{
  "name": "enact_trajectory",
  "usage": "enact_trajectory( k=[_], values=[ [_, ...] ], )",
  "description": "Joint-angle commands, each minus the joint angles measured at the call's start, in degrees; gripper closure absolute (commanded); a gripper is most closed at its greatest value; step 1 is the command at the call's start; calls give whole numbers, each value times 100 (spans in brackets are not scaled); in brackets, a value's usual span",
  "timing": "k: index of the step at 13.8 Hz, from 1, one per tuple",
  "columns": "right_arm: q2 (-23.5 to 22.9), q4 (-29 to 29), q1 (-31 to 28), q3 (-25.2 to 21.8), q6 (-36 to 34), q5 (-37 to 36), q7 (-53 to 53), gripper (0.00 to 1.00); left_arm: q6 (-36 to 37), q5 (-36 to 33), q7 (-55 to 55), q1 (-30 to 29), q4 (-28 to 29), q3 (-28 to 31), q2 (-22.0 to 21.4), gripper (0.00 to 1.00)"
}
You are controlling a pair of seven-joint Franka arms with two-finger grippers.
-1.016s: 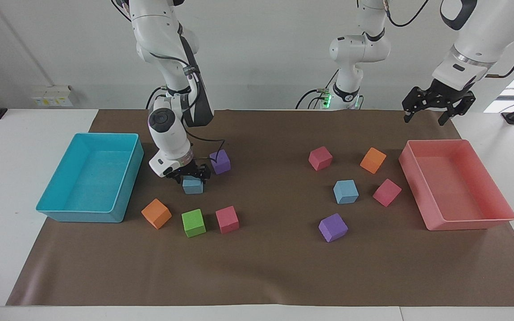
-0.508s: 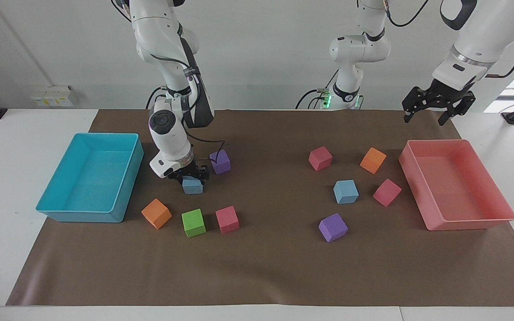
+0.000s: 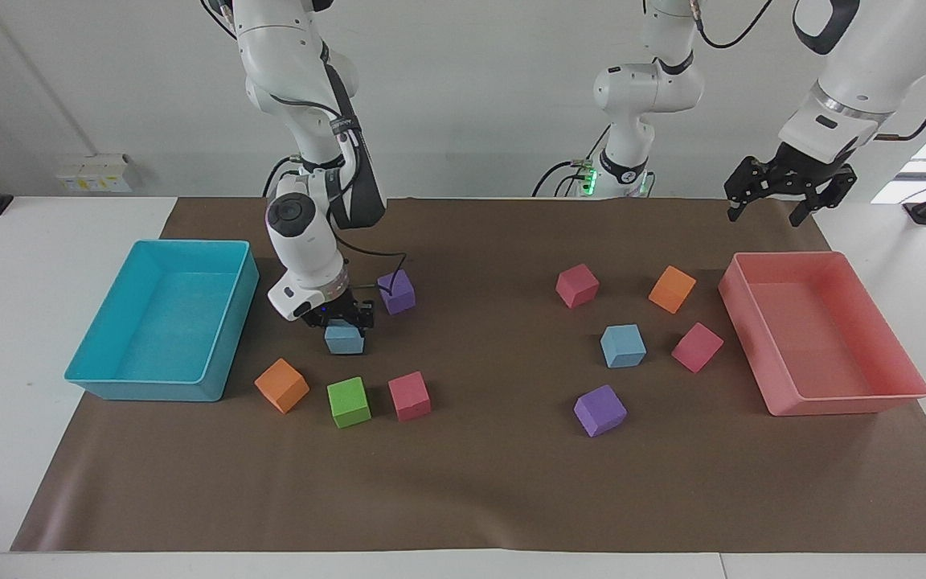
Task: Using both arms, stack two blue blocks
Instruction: 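Carry the light-blue cube with the right gripper to the table center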
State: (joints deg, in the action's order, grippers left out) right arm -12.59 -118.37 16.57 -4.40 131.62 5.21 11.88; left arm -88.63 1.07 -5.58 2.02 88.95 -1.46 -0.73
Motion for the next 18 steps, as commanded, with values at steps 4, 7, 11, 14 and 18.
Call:
enact_trajectory(
  k=[4, 7, 11, 14, 18],
  values=[
    [433, 761, 21, -34, -1276, -64, 7, 100, -120, -81, 48, -52, 167, -38, -120, 0],
    [416, 1219, 74, 0, -1762, -143, 33, 100, -120, -81, 57, -52, 167, -38, -120, 0],
    [250, 1570, 600, 1, -1736, -231, 182, 100, -120, -81, 57, -52, 167, -38, -120, 0],
    [-145, 2027, 960, -8, -1788, -231, 612, 100, -120, -81, 48, -52, 167, -38, -120, 0],
    [-857, 2712, 1418, -8, -1789, -240, 1368, 100, -120, -90, 48, -52, 167, -38, -120, 0]
  ],
)
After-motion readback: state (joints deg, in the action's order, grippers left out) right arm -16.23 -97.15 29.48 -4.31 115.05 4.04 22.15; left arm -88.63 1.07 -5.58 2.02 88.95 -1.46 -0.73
